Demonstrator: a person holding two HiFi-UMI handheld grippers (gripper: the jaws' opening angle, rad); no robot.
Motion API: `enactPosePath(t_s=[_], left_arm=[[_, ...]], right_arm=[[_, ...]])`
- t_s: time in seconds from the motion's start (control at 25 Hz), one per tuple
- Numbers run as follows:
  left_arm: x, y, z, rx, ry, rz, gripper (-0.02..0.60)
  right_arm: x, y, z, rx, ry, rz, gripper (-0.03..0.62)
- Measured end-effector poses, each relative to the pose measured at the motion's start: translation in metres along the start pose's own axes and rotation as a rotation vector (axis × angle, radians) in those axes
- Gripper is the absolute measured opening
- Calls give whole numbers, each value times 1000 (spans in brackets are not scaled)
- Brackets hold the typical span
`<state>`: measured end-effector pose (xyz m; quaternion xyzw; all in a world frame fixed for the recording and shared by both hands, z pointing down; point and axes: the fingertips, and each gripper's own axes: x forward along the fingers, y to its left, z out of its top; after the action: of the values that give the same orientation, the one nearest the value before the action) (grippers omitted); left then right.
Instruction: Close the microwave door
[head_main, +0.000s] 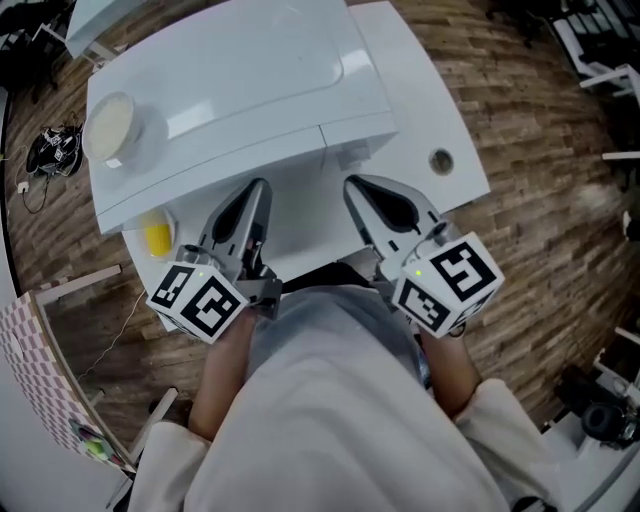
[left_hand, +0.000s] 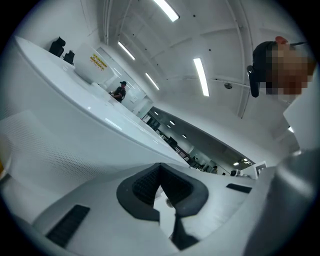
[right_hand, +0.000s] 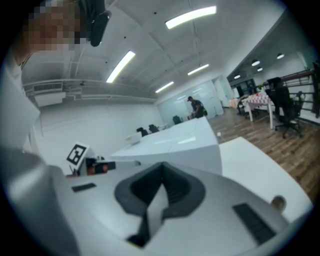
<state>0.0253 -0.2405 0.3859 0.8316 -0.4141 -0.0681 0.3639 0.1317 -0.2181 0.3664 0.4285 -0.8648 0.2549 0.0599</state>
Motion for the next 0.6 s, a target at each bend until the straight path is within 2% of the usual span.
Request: enactPosePath(t_s=[0.24,0.6], left_arm=[[-11,-6,-7,-12,11,-8,17],[-24,-25,-12,-20,12,-49,17]], right_arm=[[-13,5,2,-40,7,20,21],[-34,6,0,-51,13,-9,21]])
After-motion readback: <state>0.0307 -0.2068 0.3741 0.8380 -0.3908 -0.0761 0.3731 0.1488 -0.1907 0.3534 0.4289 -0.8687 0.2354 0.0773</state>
